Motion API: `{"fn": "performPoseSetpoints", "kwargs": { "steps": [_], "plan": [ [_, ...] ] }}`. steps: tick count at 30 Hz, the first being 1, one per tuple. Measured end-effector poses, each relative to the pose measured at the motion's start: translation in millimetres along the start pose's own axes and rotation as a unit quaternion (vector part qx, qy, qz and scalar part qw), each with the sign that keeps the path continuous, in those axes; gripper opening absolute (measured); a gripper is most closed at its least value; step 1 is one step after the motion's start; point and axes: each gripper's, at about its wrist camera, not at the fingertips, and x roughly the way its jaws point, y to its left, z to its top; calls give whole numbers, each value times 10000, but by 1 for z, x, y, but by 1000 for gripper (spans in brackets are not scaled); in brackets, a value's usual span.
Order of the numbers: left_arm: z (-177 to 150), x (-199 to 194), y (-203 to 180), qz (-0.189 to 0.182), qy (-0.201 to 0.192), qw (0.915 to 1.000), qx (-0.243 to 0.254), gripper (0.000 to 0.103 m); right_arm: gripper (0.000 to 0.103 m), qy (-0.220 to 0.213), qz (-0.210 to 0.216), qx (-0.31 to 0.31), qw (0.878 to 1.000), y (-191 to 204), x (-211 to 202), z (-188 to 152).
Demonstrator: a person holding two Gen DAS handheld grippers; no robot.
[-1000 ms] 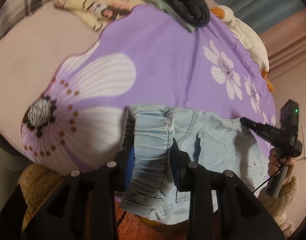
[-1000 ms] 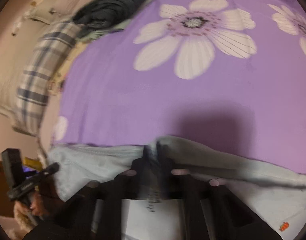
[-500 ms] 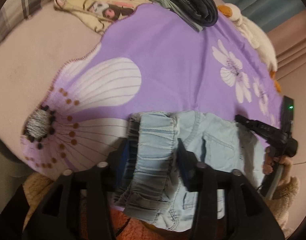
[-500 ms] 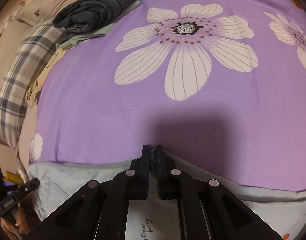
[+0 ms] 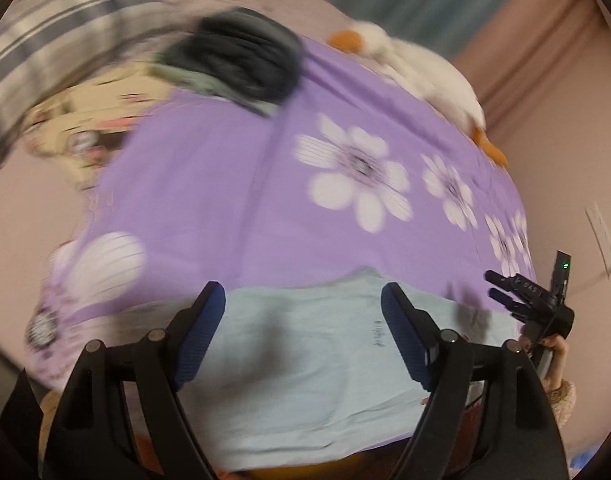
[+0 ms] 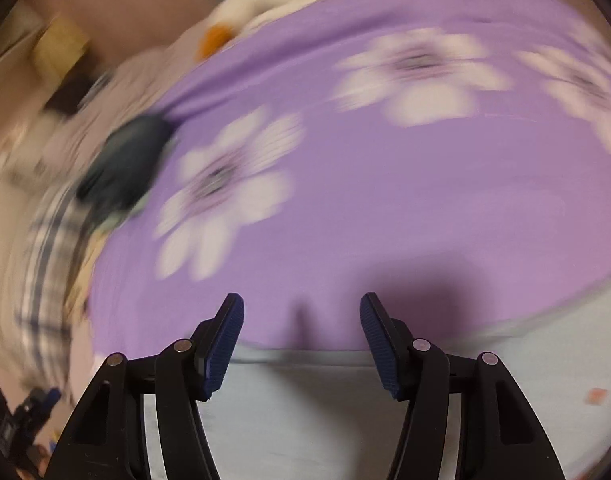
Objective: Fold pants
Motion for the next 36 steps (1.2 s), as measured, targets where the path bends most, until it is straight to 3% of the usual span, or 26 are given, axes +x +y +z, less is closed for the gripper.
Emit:
{"fn": "performPoseSetpoints", "kwargs": {
  "steps": [2,6,7,8,14,17,23,24,25,26,31,36],
  "plan": [
    [2,26,-21,-173,289,9993,142,78,60,-204,-363,411,9983,-47,-18,3],
    [3,81,-56,-546,772,9950,332,49,60,-387,-663,1255,9891,-123,-42,-3],
    [5,97,-63,-510,913,9938,382,38,60,-435,-756,1370,9867,-136,-46,-4],
    [5,109,-67,-449,1018,9929,410,34,60,-494,-882,1522,9832,-153,-52,-5],
    [0,164,-74,-252,1490,9880,303,33,60,-526,-1311,1956,9705,-206,-61,-5],
    [-3,168,-72,3,1390,9895,396,33,60,-568,-1260,2036,9693,-217,-62,-2],
    [-2,169,-70,-3,1411,9894,352,33,59,-509,-1353,1846,9721,-223,-49,4],
    [-2,170,-70,-4,1412,9894,345,33,48,-528,-1394,1829,9718,-223,-47,5],
    [-2,170,-70,-5,1407,9895,329,33,24,-529,-1438,1798,9717,-224,-46,5],
    [-2,171,-71,-6,1406,9895,325,33,17,-520,-1359,1775,9733,-224,-45,6],
    [-2,173,-72,-19,1411,9896,274,33,10,-865,-1409,1827,9692,-225,-59,5],
    [-3,175,-74,43,1351,9901,372,35,9,-739,-1472,1885,9682,-235,-41,3]
  ]
}}
